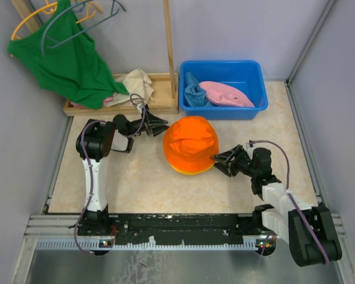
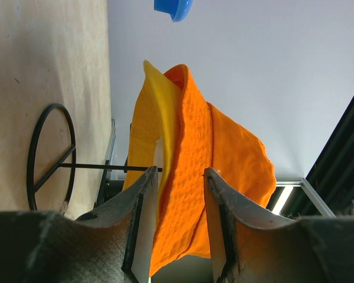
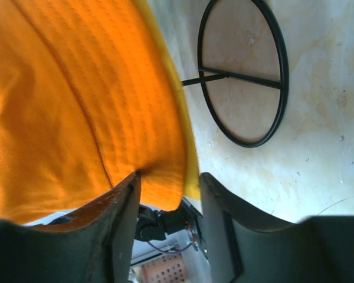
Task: Stack the hats
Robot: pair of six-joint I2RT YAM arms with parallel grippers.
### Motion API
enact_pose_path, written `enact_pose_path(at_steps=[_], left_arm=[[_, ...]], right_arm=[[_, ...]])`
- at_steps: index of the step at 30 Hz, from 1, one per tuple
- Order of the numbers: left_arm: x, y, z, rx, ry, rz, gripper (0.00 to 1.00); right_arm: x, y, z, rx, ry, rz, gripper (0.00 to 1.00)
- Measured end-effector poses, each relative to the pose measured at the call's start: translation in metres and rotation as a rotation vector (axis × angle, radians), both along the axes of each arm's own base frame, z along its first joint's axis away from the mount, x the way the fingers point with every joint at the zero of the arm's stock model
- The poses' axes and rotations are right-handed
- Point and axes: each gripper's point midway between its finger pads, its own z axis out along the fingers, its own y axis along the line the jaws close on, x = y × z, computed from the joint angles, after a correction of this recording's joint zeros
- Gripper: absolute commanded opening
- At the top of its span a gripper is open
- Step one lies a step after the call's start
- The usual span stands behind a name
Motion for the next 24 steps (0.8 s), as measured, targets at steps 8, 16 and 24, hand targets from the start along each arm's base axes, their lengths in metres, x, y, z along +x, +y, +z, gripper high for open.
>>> enact_pose_path(at_steps=[8,16,24], left_arm=[[-0.003,-0.001,-0.001,0.001,0.009,-0.012,0.43],[-0.007,-0.003,-0.003,0.004,0.019,-0.026,0.43],[-0.025,-0.002,-0.017,0.021,0.079,-0.035,0.42]], right_arm=[[0.006,-0.007,-0.005,-0.019,0.010,-0.031,0.43],[0.010,-0.008,-0.004,-0.018,0.003,-0.042,0.18],[0.020,-0.022,-0.002,-0.016,-0.006,-0.096,0.05]])
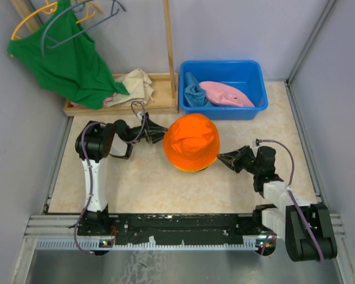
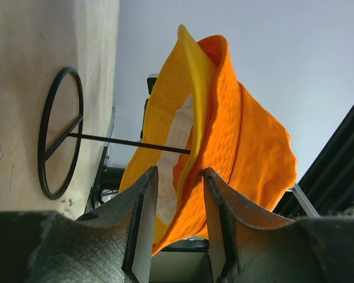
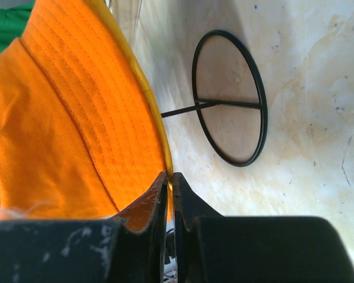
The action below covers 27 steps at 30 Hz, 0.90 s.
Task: Stack the hats
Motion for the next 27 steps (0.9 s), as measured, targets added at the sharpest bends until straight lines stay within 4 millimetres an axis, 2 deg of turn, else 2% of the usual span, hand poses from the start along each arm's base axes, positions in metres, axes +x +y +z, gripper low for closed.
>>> enact_pose_path(at_steps=[7,11,14,18,24,27], left_arm=[[-0.021,0.004,0.000,0.015,0.016,-0.001,0.42],[-0.038,0.006,0.005,0.023,0.012,-0.003,0.41],[-0.052,0.007,0.007,0.030,0.015,-0.008,0.41],[-0.064,0.009,0.005,0.038,0.023,-0.007,0.40],[-0.069,0.007,0.003,0.043,0.025,-0.010,0.40],[-0.069,0.007,0.005,0.042,0.016,-0.010,0.40]], right_arm=[[0.014,-0.018,0.001,-0.011,-0.001,-0.047,0.08],[0.031,-0.026,0.006,-0.023,-0.007,-0.051,0.30],[0.034,-0.028,0.015,-0.046,-0.026,-0.035,0.45],[0.016,-0.025,0.035,-0.075,-0.075,-0.013,0.58],[-0.016,0.000,0.065,-0.042,-0.138,0.055,0.58],[-0.028,0.010,0.063,-0.020,-0.118,0.070,0.58]])
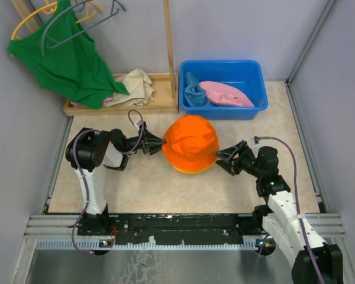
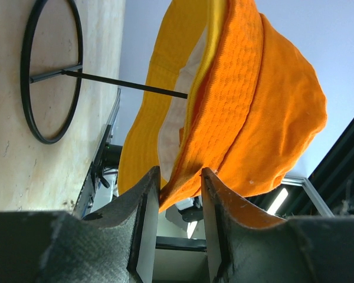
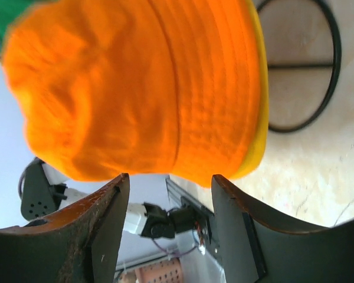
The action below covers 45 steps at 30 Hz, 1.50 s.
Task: Stack the hats
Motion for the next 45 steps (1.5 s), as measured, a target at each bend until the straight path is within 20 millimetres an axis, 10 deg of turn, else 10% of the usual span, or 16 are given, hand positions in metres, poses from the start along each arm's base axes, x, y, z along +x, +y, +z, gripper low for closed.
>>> enact_pose_path(at_steps=[17,45], left_arm=[[-0.012,-0.016,-0.001,0.004,-0.009,-0.024,0.12],[-0.104,-0.040,-0.015,0.060,0.094,-0.078,0.13]], right_arm=[[-0.042,0.059,-0.033,-0.005,0.165,0.064,0.59],[-0.035,0.032,-0.049,0.019,0.069,-0.090,0.47]])
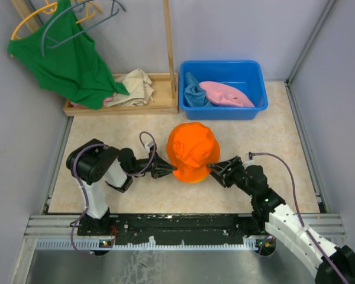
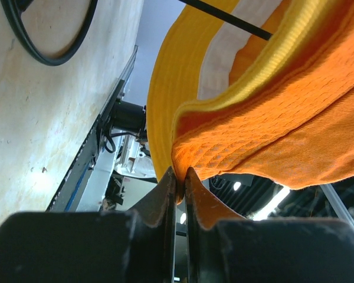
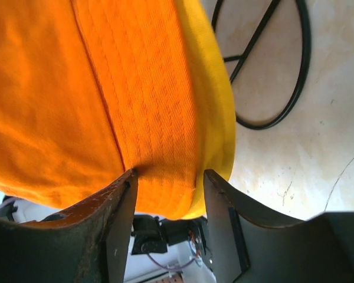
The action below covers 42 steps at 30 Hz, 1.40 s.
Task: Stack the hats
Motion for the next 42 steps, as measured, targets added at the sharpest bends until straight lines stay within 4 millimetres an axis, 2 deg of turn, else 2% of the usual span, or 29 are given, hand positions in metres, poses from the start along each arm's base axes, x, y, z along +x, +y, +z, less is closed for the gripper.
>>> enact_pose_path(at_steps=[6,9,13,19,24,29,35,36,39,42], left_arm=[[-0.008,0.000,-0.002,0.007,0.012,-0.005,0.13],[-0.009,-0.001,-0.002,0.007,0.012,-0.008,0.13],[-0.009,-0.004,-0.003,0.007,0.013,-0.016,0.14],[-0.007,-0.007,-0.004,0.007,0.015,-0.020,0.14],[-0.007,-0.007,-0.008,0.013,0.023,-0.021,0.14],[-0.007,-0.007,-0.019,0.031,0.045,-0.022,0.16],[-0.004,-0.009,-0.024,0.037,0.040,-0.026,0.22],[-0.004,-0.010,-0.023,0.035,0.037,-0.027,0.24],[-0.002,-0.010,-0.022,0.032,0.031,-0.027,0.28],[-0.001,-0.010,-0.019,0.028,0.026,-0.026,0.35]], right_arm=[[0.011,-0.014,-0.002,0.002,-0.022,-0.063,0.40],[0.013,-0.014,0.002,0.007,-0.042,-0.063,0.27],[0.013,-0.014,-0.007,0.007,-0.038,-0.064,0.00],[0.013,-0.016,-0.011,-0.001,-0.028,-0.073,0.00],[0.015,-0.030,-0.012,-0.010,-0.028,-0.119,0.00],[0.016,-0.039,-0.022,-0.045,-0.004,-0.136,0.00],[0.015,-0.037,-0.034,-0.114,0.039,-0.100,0.00],[0.016,-0.036,-0.033,-0.125,0.037,-0.092,0.09],[0.019,-0.037,-0.028,-0.166,0.029,-0.080,0.21],[0.022,-0.043,-0.018,-0.225,0.014,-0.090,0.38]])
